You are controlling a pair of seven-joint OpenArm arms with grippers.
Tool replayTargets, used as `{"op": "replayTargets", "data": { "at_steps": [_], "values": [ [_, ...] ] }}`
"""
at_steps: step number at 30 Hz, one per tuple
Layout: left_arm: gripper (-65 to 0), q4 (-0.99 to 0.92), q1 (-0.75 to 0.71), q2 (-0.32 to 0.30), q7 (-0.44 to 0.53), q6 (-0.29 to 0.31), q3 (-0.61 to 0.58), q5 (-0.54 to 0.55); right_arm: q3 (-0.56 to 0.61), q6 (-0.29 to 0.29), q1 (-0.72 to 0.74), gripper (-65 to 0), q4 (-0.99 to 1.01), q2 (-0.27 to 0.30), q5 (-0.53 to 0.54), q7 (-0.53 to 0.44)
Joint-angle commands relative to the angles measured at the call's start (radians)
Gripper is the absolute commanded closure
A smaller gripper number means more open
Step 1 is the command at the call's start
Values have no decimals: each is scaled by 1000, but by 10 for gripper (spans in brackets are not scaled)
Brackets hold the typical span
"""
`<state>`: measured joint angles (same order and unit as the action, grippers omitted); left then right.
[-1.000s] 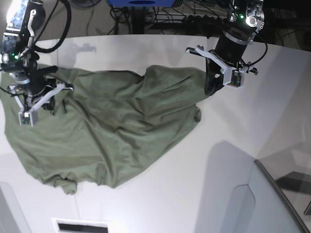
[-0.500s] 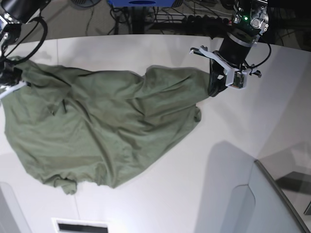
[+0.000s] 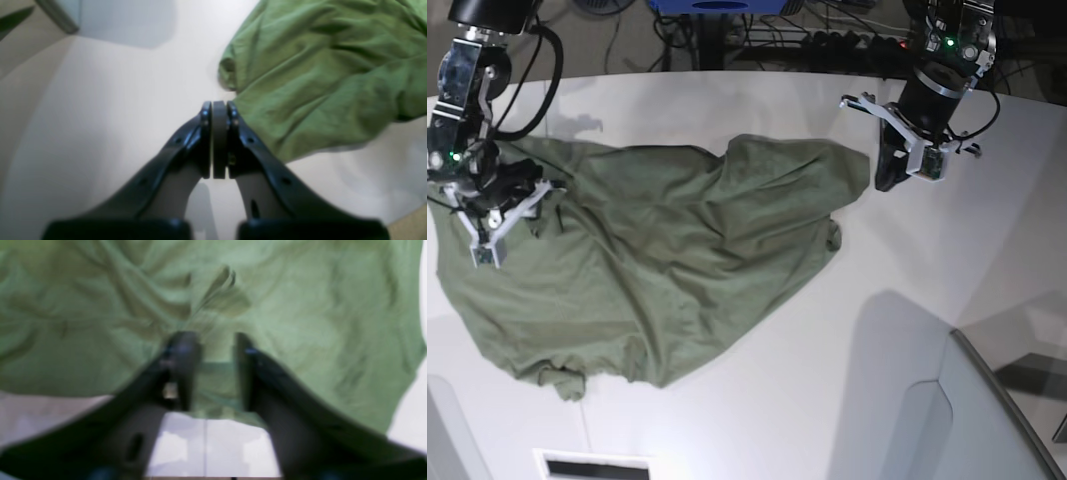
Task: Layout the t-shirt on the table in an organized manner, then fold the t-shirt properly
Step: 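Grasp the green t-shirt edge with the right gripper and lift it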
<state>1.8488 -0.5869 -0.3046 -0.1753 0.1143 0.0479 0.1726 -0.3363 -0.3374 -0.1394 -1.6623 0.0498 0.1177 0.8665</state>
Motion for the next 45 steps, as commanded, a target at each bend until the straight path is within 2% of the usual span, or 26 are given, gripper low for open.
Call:
{"op": "replayTargets", "data": {
  "at_steps": [1,3,6,13,16,20,29,35,41,42,45],
  "values": [
    [0,9,-8,-8,26,-6,5,8,3,-1,25,-311,-14,11,3,-14],
    [0,-8,-17,-8,26,-6,10,9,3,-1,48,-399,-12,6,-2,-13],
    [0,-14,-23,-8,27,-6,10,5,3,-1,70,-450,-2,-3,-2,-11],
    [0,-14,-25,-8,27,-6,10,11,1,1,129,-447,178,-6,-2,-23],
    [0,-14,-25,-8,27,-6,8,11,1,2,134,-447,190,-6,-2,-60],
    [0,-14,-25,-8,27,-6,8,11,1,57,134,-446,193,-6,-2,-69],
    [0,-14,-28,-8,27,-6,8,12,-1,59,156,-441,256,-5,-2,-72],
    [0,-14,-29,-8,27,-6,8,12,-5,59,156,-290,291,-1,-2,-97],
    [0,-27,-29,-8,27,-6,8,12,-7,59,156,-197,291,-3,-2,-97],
    [0,-30,-29,-8,27,-6,8,12,-7,59,156,-170,291,-3,-2,-97],
    [0,-42,-29,-8,27,-6,8,12,-5,59,154,-32,288,-1,-2,-92]
  ]
}}
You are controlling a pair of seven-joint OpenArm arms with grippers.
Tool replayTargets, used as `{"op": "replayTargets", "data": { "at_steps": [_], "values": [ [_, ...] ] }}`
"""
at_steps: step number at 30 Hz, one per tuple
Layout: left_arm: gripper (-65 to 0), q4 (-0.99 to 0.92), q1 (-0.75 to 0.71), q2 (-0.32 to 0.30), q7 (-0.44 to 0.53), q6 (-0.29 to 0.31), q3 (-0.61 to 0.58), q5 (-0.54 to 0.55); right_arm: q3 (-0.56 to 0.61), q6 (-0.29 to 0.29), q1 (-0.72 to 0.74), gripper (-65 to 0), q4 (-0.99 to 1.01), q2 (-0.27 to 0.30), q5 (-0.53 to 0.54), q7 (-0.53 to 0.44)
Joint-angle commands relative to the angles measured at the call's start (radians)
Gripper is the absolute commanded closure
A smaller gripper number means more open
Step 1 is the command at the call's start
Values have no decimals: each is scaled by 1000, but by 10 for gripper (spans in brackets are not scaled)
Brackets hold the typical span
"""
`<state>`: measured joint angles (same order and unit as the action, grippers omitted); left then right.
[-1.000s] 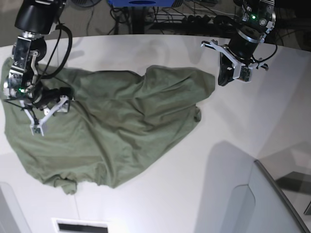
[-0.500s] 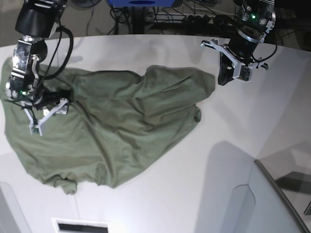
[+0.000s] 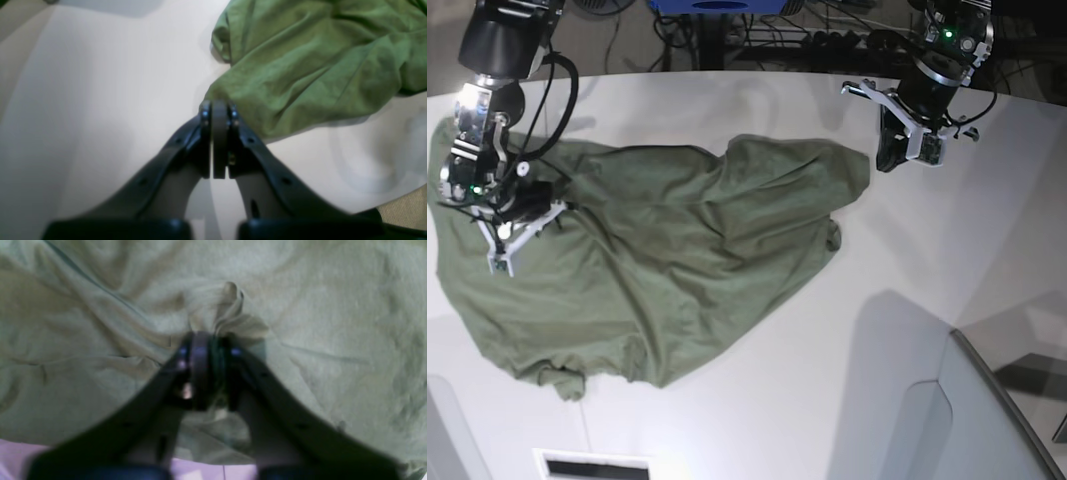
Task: Layout the t-shirt on the table in an organized manner, then fold the t-shirt properly
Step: 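Grasp the green t-shirt edge with the right gripper and lift it, then drag the held shirt fabric with the right gripper toward the left gripper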
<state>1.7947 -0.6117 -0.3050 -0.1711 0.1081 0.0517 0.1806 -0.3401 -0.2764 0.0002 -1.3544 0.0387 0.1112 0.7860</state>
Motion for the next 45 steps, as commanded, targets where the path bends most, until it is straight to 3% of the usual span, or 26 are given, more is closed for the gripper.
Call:
{"op": "replayTargets", "data": {
  "at_steps": [1,6,12,20,27,42,45],
  "values": [
    [0,11,-4,-7,23,0,4,4,0,-2,13,0,-26,10,5,-12],
    [0,4,-4,-7,23,0,6,4,3,-2,-24,-6,-138,5,6,-4],
    [0,4,5,-7,23,0,6,1,3,-2,-95,-6,-339,5,11,140],
    [0,4,28,-10,23,0,7,-3,-3,-5,-297,-6,-580,0,23,275],
    [0,4,83,-10,15,0,4,-5,-6,-5,-455,-6,-580,-16,149,270],
    [0,3,137,-44,12,0,35,-5,-6,-1,-559,-17,-578,-13,146,277],
    [0,3,135,-43,12,0,124,-5,-6,-1,-561,-87,-584,-12,146,277]
  ]
}}
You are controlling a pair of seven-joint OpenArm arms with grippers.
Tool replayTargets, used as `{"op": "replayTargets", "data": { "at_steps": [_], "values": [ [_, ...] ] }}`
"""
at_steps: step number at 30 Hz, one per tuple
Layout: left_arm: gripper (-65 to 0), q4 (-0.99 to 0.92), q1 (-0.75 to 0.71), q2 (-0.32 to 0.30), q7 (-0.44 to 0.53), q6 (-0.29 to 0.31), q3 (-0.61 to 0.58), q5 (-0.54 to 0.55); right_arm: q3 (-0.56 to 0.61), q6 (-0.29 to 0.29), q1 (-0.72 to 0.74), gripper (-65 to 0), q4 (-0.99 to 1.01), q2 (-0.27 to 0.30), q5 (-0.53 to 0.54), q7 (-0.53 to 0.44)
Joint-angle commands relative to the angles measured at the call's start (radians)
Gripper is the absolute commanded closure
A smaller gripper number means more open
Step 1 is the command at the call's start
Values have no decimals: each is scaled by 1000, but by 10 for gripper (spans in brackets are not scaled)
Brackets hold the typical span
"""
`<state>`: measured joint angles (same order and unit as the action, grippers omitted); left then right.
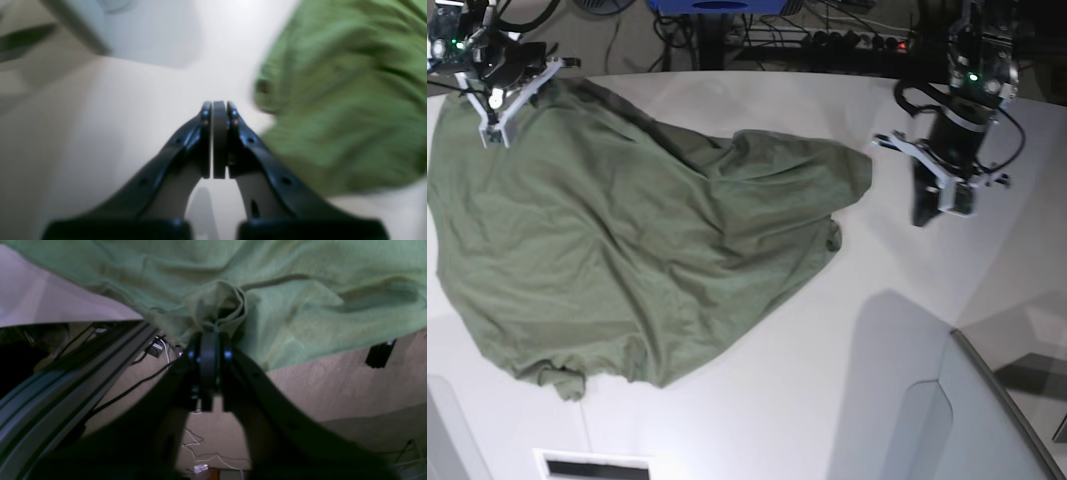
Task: Layout the t-shirt on the table in an organized manner, then fold the t-shirt properly
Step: 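Drag the held shirt fabric with the right gripper toward the left gripper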
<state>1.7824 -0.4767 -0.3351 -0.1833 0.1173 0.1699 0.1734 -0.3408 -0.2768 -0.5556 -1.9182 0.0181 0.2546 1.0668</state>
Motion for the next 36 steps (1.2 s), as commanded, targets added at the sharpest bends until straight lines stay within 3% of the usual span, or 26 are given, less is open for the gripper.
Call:
{"op": "replayTargets", "data": {
  "at_steps": [1,4,7,11,16,20,30,36],
  "values": [
    [0,15,-1,-12,24,-9,44,4,-5,0,-8,-146,-25,9,2,-4],
    [0,4,-12,-12,24,-8,139,2,-5,0,-8,-300,-63,9,4,-9],
    [0,-59,-34,-12,24,-8,231,2,-1,0,35,-347,-89,9,9,-12],
    [0,-149,-44,-12,26,12,308,2,12,-2,170,-282,-85,6,9,-10],
    [0,-186,-80,11,32,209,346,12,145,-2,317,0,-13,6,9,-9],
    [0,-183,-80,52,32,279,348,2,274,-2,397,-11,112,6,7,-17],
    [0,-183,-72,81,32,281,337,2,409,-2,602,-5,500,1,10,-79],
    [0,-184,-72,80,32,281,346,2,434,-2,650,-5,616,-74,7,-86]
  ]
}}
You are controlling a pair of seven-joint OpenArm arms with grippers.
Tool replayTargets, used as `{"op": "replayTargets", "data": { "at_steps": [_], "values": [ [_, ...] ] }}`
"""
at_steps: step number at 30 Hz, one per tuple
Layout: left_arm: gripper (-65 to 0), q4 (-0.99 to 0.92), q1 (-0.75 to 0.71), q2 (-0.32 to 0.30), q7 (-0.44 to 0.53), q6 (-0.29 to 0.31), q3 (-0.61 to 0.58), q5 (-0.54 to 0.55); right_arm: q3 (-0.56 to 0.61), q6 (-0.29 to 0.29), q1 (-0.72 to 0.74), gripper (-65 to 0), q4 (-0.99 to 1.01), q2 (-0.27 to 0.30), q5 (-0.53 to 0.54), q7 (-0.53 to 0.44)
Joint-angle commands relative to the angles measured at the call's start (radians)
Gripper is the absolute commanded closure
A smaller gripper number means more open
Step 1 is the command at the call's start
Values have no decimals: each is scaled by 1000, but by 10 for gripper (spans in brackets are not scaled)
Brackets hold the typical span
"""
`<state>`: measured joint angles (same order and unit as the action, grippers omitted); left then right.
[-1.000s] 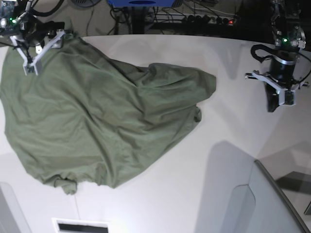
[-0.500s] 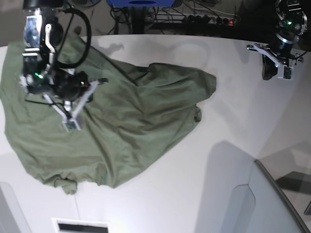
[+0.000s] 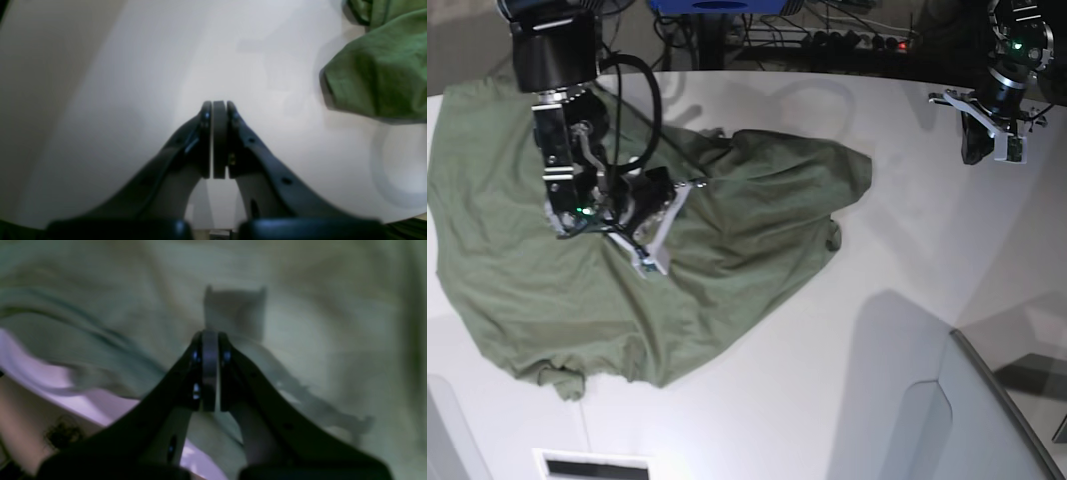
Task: Layout the t-shirt on the table in an organized manner, then fold the t-shirt properly
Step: 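Drag the held shirt fabric with the right gripper toward the left gripper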
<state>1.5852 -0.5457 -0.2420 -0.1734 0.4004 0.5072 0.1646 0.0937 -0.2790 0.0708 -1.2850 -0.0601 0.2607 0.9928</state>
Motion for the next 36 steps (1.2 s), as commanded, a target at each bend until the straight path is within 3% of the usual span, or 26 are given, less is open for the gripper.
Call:
{"op": "replayTargets", "data": {
  "at_steps": [1,15,21,25,27,29,32,36],
  "values": [
    [0,13,-3,-13,22,-2,9,11,-1,1,44,-5,17,-4,-1,-30],
    [0,11,34,-18,16,-2,11,2,-1,1,357,-5,577,-8,2,-343],
    [0,11,82,-10,16,-2,1,-173,-8,1,461,-5,735,-10,4,-530],
    [0,11,117,-10,15,-2,0,-199,-8,1,485,-3,750,-7,4,-604],
    [0,11,135,-7,15,-1,-2,-198,-8,-3,499,-2,730,-7,4,-570],
    [0,11,163,8,15,-1,-26,-196,-10,-4,489,-2,624,-7,4,-469],
    [0,11,183,20,13,-1,-112,-130,-10,-4,381,-2,313,3,4,-329],
    [0,10,233,22,-5,-7,-310,-15,-32,2,188,-2,-101,67,-1,-148]
  ]
}}
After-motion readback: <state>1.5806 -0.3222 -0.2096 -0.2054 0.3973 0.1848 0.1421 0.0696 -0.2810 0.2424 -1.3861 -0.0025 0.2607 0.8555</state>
